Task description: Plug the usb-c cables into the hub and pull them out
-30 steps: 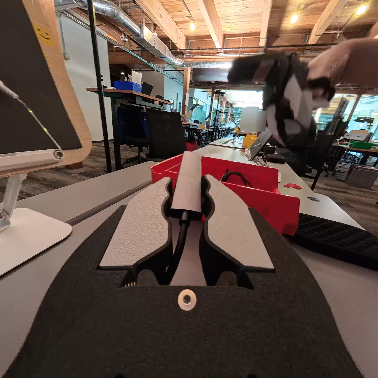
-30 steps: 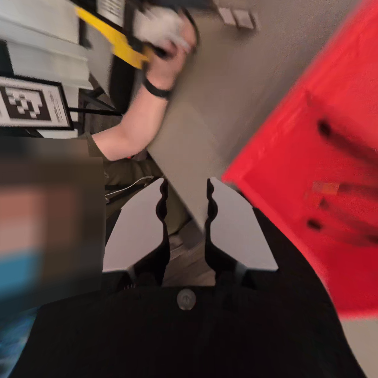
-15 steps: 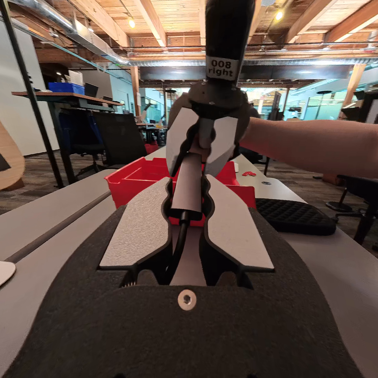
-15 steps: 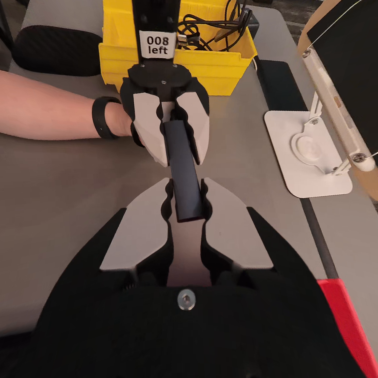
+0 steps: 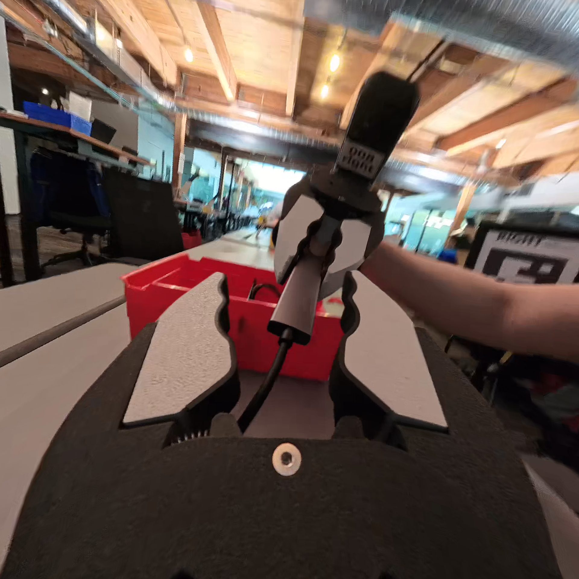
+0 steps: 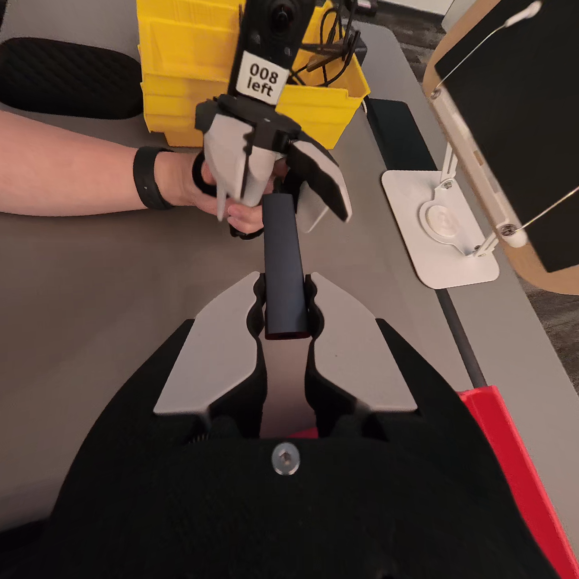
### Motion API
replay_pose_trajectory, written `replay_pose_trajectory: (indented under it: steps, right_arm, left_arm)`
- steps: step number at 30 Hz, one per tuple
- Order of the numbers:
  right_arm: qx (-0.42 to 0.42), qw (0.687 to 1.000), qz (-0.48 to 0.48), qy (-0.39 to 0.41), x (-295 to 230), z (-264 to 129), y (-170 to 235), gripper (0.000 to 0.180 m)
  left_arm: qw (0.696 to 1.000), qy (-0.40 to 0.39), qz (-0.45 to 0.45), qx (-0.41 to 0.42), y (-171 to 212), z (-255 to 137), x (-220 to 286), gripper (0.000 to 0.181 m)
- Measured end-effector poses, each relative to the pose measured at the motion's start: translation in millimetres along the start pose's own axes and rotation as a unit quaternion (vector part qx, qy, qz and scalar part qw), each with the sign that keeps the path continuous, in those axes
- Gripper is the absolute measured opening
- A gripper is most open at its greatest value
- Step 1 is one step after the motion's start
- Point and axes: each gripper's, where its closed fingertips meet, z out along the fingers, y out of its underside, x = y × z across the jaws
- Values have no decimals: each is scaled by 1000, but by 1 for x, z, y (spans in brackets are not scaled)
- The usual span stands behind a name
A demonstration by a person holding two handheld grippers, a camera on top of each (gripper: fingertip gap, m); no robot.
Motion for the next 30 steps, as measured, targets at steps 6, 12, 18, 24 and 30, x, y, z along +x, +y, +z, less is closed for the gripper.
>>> replay_pose_trajectory:
  steps: [6,12,18,24,30]
  right_arm:
    - [42,999,0,24,16,-57,-29,24]
    - [71,994,19,86,59,-153,-38,24]
    - [-22,990,88,107,96,-204,20,25]
    - [-171,975,124,71,110,-149,120,25]
    - [-296,951,80,29,111,-85,204,25]
  left_arm:
    - [985,34,-76,153,-52,-36,-3,86]
    - [993,11,-62,101,-34,-25,-7,84]
    - [994,6,-63,87,-27,-22,-11,81]
    - [995,1,-64,70,-19,-19,-16,78]
    - [998,-6,-50,23,-4,-12,-16,76]
